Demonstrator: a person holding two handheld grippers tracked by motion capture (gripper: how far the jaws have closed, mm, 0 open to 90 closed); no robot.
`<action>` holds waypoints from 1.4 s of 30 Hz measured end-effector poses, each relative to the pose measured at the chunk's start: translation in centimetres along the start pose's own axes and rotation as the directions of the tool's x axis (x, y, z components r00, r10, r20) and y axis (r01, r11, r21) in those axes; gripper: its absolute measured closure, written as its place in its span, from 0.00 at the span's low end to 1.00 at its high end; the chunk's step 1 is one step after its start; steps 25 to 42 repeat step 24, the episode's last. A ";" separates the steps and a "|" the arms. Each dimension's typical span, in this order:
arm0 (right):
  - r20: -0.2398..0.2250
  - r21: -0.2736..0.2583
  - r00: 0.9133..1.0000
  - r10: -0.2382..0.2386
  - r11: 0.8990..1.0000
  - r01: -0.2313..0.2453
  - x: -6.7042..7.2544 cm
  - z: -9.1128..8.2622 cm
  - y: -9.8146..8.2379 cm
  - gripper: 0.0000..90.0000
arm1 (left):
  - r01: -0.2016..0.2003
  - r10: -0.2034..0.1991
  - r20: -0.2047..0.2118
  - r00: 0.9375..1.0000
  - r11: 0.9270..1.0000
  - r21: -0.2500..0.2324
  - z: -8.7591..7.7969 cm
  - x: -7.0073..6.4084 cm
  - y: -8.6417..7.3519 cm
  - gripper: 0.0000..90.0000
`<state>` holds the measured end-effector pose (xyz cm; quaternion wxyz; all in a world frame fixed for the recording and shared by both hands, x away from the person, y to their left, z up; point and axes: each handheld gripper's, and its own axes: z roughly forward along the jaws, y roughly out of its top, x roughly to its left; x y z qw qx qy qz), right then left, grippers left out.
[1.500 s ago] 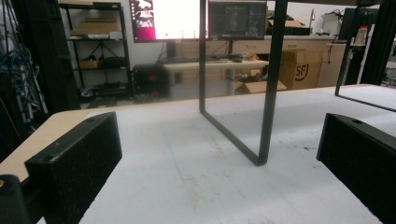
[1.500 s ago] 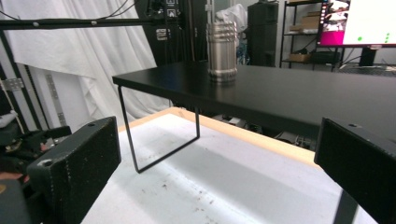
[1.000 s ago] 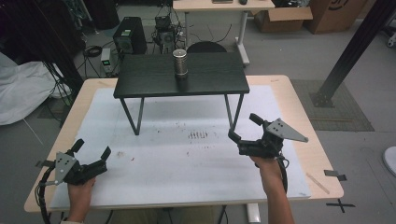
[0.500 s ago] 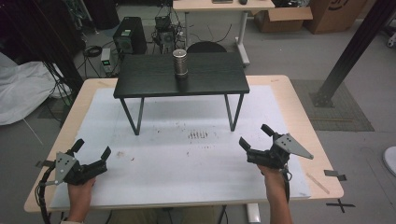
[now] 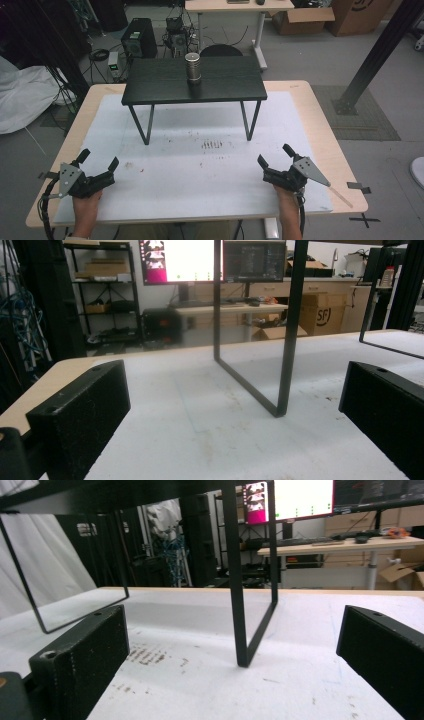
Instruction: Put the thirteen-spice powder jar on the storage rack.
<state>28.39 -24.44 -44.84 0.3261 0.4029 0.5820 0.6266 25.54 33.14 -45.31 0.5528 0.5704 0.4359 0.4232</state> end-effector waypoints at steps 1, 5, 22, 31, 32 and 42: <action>0.011 0.003 1.000 -0.011 1.000 0.011 0.1 -0.1 -0.3 0.00 | 0.000 0.000 0.000 1.000 1.000 0.001 0.0 0.0 0.0 0.00; 0.028 -0.002 0.999 -0.038 0.999 0.038 0.4 -0.2 -0.5 0.00 | 0.000 0.000 -0.001 1.000 1.000 0.001 0.0 0.0 0.0 0.00; 0.055 -0.022 0.991 -0.120 0.992 0.121 1.3 -0.4 -0.8 0.01 | 0.002 -0.002 -0.005 1.000 1.000 0.002 0.0 0.0 0.0 0.00; 0.055 -0.022 0.991 -0.121 0.992 0.122 1.3 -0.3 -0.8 0.01 | 0.002 -0.002 -0.004 1.000 1.000 0.002 0.0 0.0 0.0 0.00; 0.055 -0.022 0.991 -0.121 0.992 0.122 1.3 -0.3 -0.8 0.01 | 0.002 -0.002 -0.004 1.000 1.000 0.002 0.0 0.0 0.0 0.00; 0.055 -0.022 0.991 -0.121 0.992 0.122 1.3 -0.3 -0.8 0.01 | 0.002 -0.002 -0.004 1.000 1.000 0.002 0.0 0.0 0.0 0.00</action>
